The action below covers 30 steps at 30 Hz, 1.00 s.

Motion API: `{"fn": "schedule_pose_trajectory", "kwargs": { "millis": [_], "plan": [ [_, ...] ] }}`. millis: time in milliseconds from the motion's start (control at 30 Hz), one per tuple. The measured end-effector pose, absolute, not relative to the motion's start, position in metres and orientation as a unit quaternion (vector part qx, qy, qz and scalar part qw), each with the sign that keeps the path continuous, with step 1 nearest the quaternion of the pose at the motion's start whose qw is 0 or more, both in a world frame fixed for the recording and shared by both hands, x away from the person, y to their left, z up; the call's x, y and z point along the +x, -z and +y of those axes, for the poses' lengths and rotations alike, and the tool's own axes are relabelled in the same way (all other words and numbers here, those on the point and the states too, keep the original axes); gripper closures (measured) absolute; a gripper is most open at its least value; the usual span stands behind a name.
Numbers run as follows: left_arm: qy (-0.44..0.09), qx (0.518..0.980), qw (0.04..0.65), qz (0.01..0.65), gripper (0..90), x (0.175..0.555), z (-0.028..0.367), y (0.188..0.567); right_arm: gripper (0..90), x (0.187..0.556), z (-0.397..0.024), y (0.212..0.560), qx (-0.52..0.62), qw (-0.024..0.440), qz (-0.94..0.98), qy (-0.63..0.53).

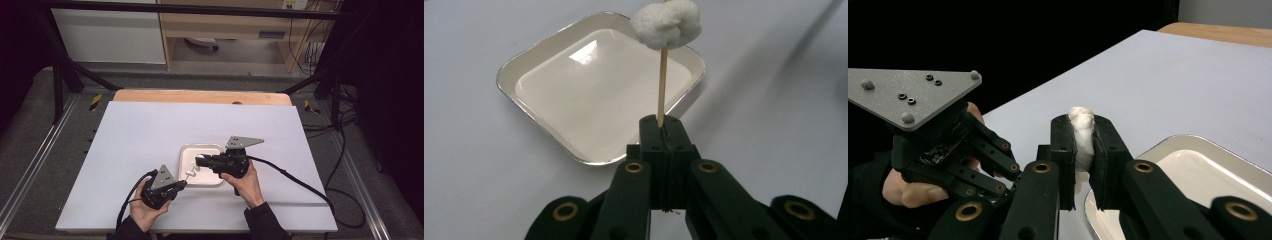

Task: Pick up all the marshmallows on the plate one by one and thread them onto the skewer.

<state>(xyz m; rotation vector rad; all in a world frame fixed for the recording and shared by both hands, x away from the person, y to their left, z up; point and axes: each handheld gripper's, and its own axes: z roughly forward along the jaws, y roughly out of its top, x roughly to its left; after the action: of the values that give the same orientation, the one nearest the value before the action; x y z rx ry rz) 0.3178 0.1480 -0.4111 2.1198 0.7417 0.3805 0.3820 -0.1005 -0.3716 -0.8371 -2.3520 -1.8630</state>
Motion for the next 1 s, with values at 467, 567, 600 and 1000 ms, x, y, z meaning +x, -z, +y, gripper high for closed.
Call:
{"fn": "schedule_pose_trajectory", "kwargs": {
  "millis": [467,567,600,1000],
  "plan": [
    [-0.151,0.844,0.42,0.296,89.5,0.3176,0.1485,0.4105,82.0,0.381,-0.0995,0.3739,-0.269,0.016,-0.752,0.601],
    [-0.151,0.845,0.42,0.295,89.5,0.3174,0.1478,0.4108,82.0,0.3811,-0.0995,0.3745,-0.268,0.017,-0.751,0.603],
    [-0.152,0.845,0.419,0.296,89.5,0.3174,0.1478,0.4109,82.1,0.3811,-0.0995,0.3749,-0.267,0.017,-0.751,0.603],
    [-0.153,0.844,0.421,0.294,89.5,0.3168,0.1477,0.4099,82.2,0.3801,-0.1006,0.377,-0.267,0.022,-0.746,0.609]
  ]
}}
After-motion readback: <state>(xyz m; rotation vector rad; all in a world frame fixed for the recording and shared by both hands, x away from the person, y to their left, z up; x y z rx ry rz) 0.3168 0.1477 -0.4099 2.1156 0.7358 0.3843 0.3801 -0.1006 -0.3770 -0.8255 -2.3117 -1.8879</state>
